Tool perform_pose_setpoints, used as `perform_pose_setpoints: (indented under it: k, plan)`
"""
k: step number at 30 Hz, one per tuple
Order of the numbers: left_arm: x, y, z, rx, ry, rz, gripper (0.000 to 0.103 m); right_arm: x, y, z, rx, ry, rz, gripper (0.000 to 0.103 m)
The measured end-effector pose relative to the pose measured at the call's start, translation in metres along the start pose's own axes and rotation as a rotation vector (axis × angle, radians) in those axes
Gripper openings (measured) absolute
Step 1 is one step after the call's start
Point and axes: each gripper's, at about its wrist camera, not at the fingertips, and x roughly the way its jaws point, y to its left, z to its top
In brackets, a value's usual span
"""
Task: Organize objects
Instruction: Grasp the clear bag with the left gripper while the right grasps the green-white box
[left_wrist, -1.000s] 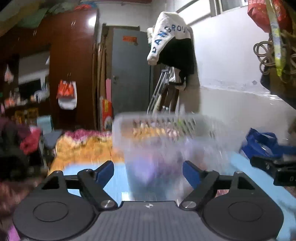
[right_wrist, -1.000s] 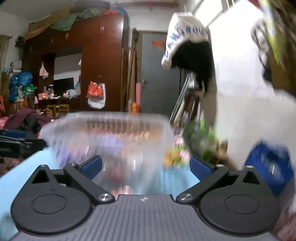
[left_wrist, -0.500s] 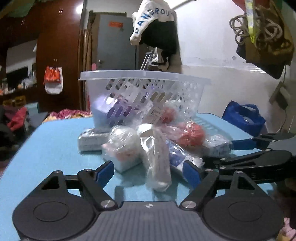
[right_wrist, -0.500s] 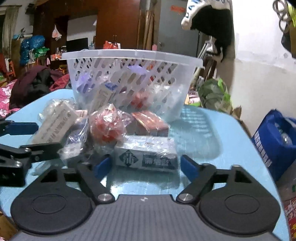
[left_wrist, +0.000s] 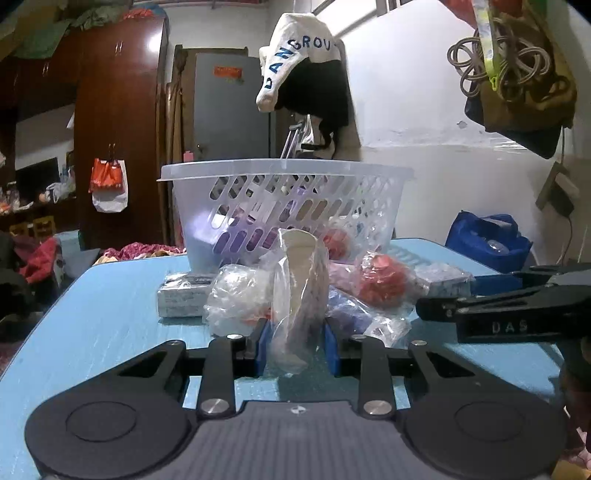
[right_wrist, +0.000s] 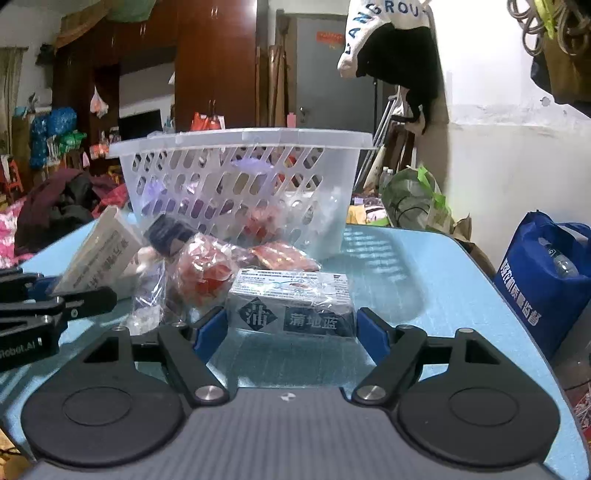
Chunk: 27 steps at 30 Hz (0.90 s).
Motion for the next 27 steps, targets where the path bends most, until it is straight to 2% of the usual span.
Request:
perform_pose_setpoints:
  k: [6, 15, 24, 27]
  plan:
    - [-0.002, -0.005, 0.0, 0.035, -0.02, -0.017, 0.034, -0.002, -0.002, 0.0, 0.021, -0.02, 0.005, 0.079]
    - [-0.006, 0.004, 0.003, 0.003, -0.039, -0.026, 0.034, -0.014, -0.009, 0.004, 0.053, -0.073, -0.006, 0.079]
    - [-0.019, 0.012, 0.015, -0.015, -0.086, -0.034, 0.033, -0.034, -0.005, 0.017, 0.056, -0.147, 0.009, 0.079]
    - [-0.019, 0.016, 0.029, -0.014, -0.097, -0.052, 0.033, -0.035, -0.003, 0.028, 0.049, -0.166, 0.009, 0.079]
